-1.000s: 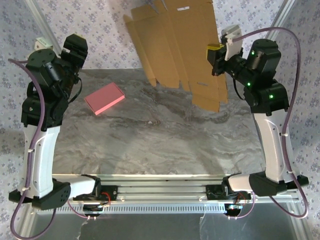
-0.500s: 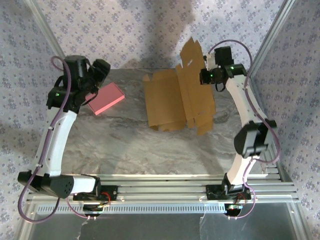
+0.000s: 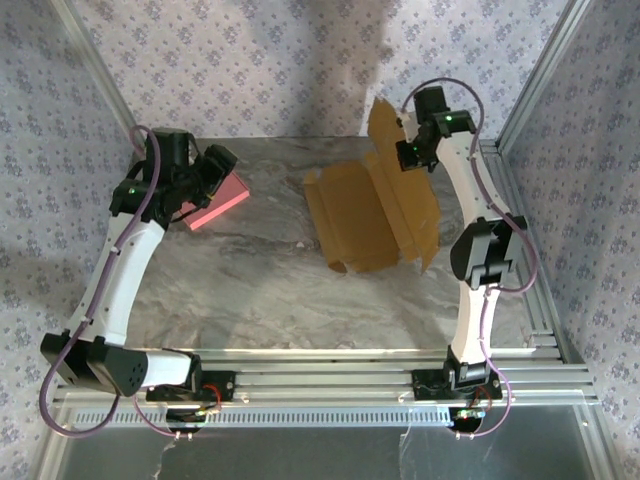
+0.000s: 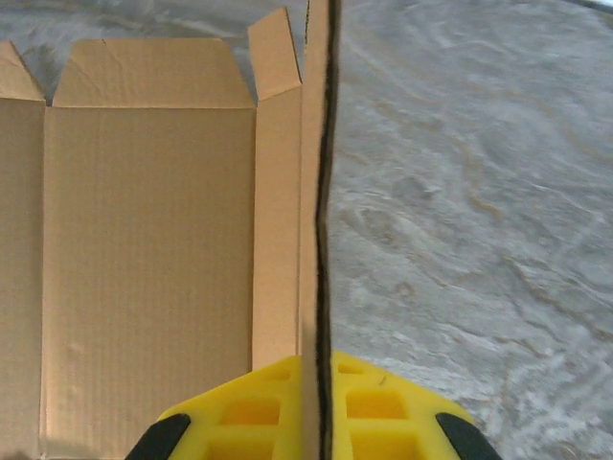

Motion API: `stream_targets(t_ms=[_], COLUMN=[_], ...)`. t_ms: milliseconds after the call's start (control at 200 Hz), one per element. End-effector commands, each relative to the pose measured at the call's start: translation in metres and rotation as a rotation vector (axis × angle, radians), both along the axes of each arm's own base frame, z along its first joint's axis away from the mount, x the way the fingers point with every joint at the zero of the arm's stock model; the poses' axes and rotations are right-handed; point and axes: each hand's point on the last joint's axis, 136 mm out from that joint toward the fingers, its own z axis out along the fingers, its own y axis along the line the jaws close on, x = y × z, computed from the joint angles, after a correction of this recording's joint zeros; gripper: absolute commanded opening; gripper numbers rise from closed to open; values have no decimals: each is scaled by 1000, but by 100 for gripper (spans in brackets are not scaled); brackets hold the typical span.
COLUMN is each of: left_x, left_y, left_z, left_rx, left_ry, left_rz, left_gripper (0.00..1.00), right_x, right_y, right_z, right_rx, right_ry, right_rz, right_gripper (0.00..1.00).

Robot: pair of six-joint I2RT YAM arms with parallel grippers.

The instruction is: Fold the paper box

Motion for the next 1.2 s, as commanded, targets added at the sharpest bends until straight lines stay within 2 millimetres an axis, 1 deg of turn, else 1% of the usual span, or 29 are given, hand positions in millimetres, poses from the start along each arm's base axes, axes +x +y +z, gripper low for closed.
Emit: stream_targets(t_ms=[0, 85, 125, 210, 275, 340, 410, 475, 505, 535, 550, 555, 570, 605, 660, 730, 820, 875, 959, 1104, 1194], left_x=[-6, -8, -8, -8, -7, -6, -3, 1, 4, 8, 9, 9, 14, 20, 28, 40, 54, 61, 74, 94, 104], left_y=[-1, 0, 0, 0, -1, -3, -5, -9, -12, -14, -16, -16, -19, -22, -26, -33, -38, -41, -54, -67, -72], left_z=[-6, -10, -10, -13, -14, -18, -23, -28, -31, -33, -34, -35, -32, -32, -32, -27, -20, -22, -21, -7, -11], left_rx=[24, 34, 36, 36, 34, 28, 17, -7, -26, -53, -66, -70, -86, -127, -183, -239, -255, -262, -295, -303, -293], left_ry=[13, 21, 21, 26, 30, 36, 42, 49, 57, 64, 73, 77, 58, 63, 74, 68, 56, 71, 69, 33, 56], left_rz=[-43, -46, -46, -47, -51, -54, -57, -59, -56, -48, -44, -43, -43, -29, 0, 15, 20, 25, 2, -23, -37], left_gripper=[72, 72, 72, 71, 71, 71, 70, 69, 69, 69, 69, 69, 69, 68, 66, 65, 62, 60, 58, 54, 50], right_x=[-10, -23, -27, -31, -29, -26, -25, -27, -28, -29, -32, -32, -33, -35, -36, -40, -41, -39, -38, -34, -33], right_y=[37, 64, 71, 68, 60, 58, 63, 78, 88, 98, 101, 103, 106, 117, 126, 131, 135, 136, 140, 146, 151], right_z=[-1, 4, 5, -3, -10, -11, -11, -9, -10, -3, -8, -7, -6, -4, -3, -3, 2, 6, 8, 6, 5], right_rx=[92, 184, 204, 141, 77, 11, -68, -144, -178, -210, -231, -234, -247, -270, -296, -298, -286, -299, -316, -368, -393], right_ry=[31, 49, 53, 61, 55, 31, -14, -98, -150, -224, -234, -250, -278, -339, -388, -400, -427, -440, -450, -457, -462], right_rz=[150, 236, 262, 260, 250, 258, 299, 379, 429, 476, 502, 508, 529, 581, 630, 672, 709, 718, 750, 802, 830], right_gripper=[0, 0, 0, 0, 0, 0, 0, 0, 0, 0, 0, 0, 0, 0, 0, 0, 0, 0, 0, 0, 0])
